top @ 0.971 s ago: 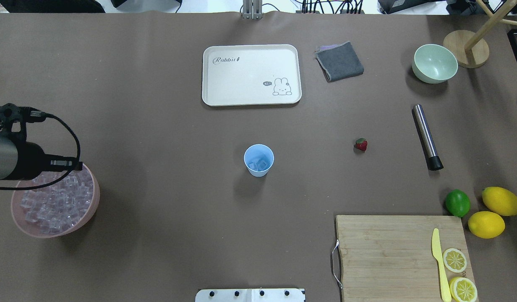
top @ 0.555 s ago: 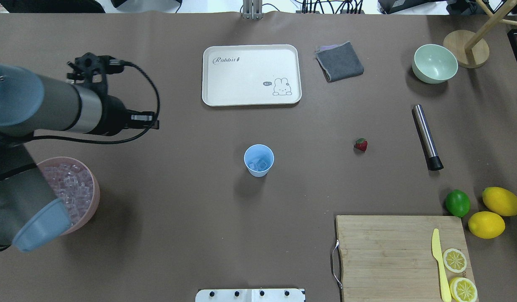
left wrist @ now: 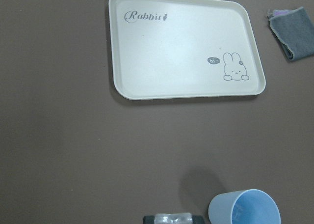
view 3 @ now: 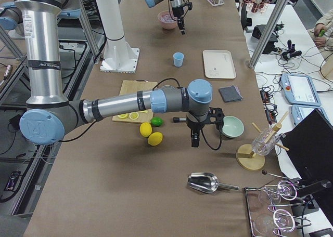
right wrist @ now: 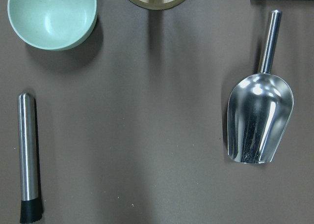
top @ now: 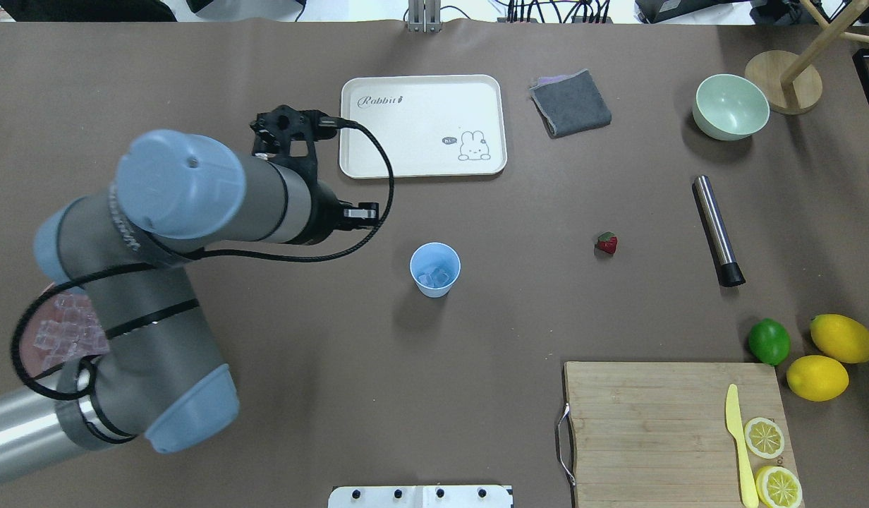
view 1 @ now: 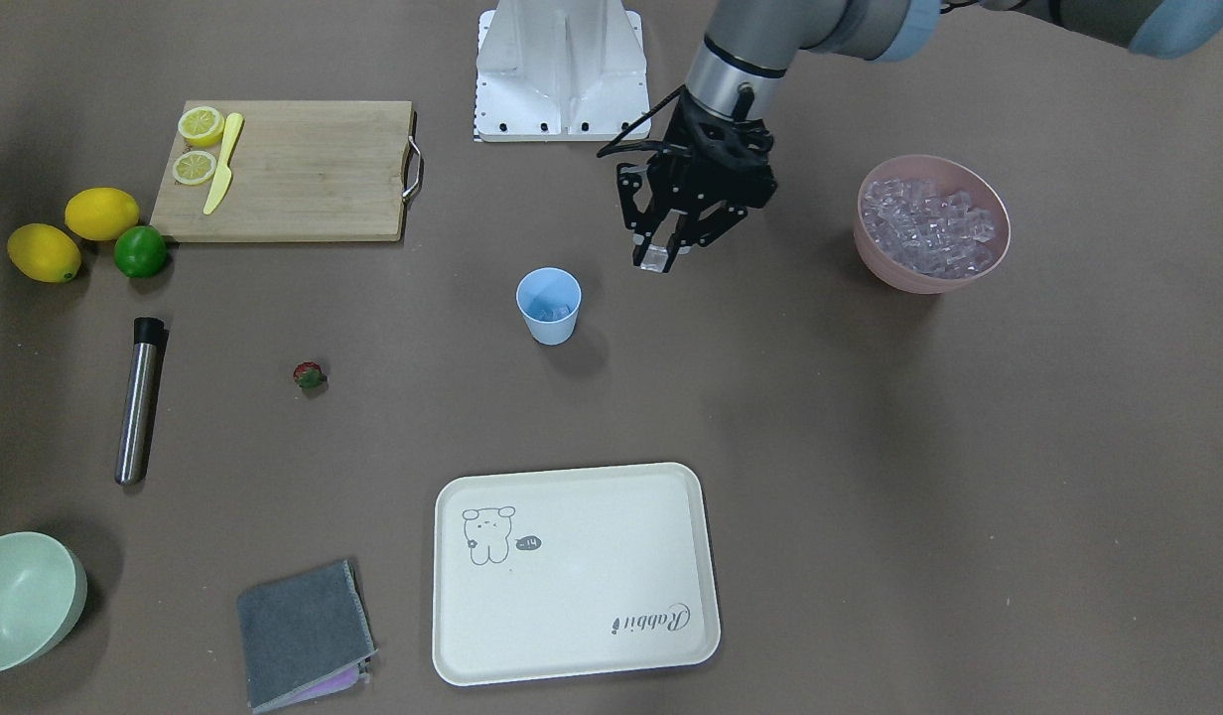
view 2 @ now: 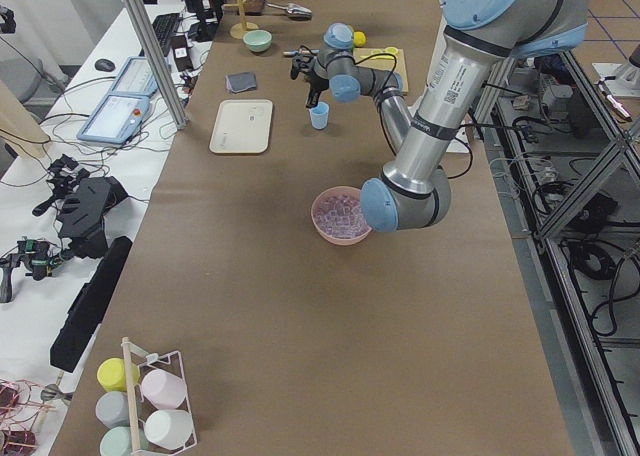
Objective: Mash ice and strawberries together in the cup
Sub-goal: 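Lift the left gripper and carry the ice over the light-blue cup, then open the left gripper to drop the ice into the cup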
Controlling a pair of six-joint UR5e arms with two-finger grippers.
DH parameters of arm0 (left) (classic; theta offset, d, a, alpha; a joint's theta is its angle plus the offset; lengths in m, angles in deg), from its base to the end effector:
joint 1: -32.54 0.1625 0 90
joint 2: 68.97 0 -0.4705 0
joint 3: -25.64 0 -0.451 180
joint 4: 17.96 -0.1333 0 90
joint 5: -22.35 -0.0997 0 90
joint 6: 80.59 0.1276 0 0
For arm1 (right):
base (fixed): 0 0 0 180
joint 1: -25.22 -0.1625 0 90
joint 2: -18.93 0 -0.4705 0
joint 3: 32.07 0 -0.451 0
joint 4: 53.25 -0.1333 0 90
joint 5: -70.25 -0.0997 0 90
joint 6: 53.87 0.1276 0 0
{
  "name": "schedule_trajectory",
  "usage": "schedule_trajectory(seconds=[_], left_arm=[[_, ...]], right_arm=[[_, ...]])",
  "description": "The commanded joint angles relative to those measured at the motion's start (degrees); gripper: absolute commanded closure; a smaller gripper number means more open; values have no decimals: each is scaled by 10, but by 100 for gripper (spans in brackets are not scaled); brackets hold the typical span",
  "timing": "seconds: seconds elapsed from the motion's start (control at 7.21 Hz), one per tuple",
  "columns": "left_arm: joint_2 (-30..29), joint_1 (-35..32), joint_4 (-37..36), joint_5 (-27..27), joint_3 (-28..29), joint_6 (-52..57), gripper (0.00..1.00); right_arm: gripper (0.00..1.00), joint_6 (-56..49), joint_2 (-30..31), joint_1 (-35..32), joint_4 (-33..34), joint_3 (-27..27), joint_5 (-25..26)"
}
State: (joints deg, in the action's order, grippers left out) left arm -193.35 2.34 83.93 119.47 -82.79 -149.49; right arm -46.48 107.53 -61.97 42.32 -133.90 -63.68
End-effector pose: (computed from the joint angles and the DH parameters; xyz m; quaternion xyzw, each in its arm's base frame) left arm 0.5419 -0.4513 0.1555 0.1839 0.5041 -0.0338 0.8431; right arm 0.0172 -0.5631 0.6074 0.0285 -0.3772 0.0120 0.9256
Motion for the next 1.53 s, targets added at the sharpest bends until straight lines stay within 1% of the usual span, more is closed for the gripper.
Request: schedule_trajectory(seconds=[0.0, 0.14, 0.28, 0.42, 0.69, 0.83, 0.97, 1.25, 1.39], left_arm=[[-45, 32, 23, -36, 66, -16, 100], [-52, 43, 37, -53, 89, -19, 100], [-59, 62, 57, -88, 109, -19, 100], [-68, 69, 63, -89, 126, -20, 100], [-72, 80, 62, -90, 133, -22, 100], [-73, 86, 61, -90, 133, -23, 45], [-73, 87, 61, -112, 133, -25, 3], [-71, 87, 55, -119, 121, -17, 3], [-63, 68, 42, -117, 111, 2, 3]], right_arm=[[0, 0, 0, 0, 0, 1, 0], [0, 0, 0, 0, 0, 1, 0], [0, 1, 0, 1, 1, 1, 0], [0, 0, 0, 0, 0, 1, 0], [0, 1, 0, 0, 1, 2, 0], [0, 1, 1, 0, 1, 2, 0], [0, 1, 1, 1, 1, 4, 0], [0, 3, -2, 1, 1, 2, 0], [0, 20, -21, 2, 1, 2, 0]])
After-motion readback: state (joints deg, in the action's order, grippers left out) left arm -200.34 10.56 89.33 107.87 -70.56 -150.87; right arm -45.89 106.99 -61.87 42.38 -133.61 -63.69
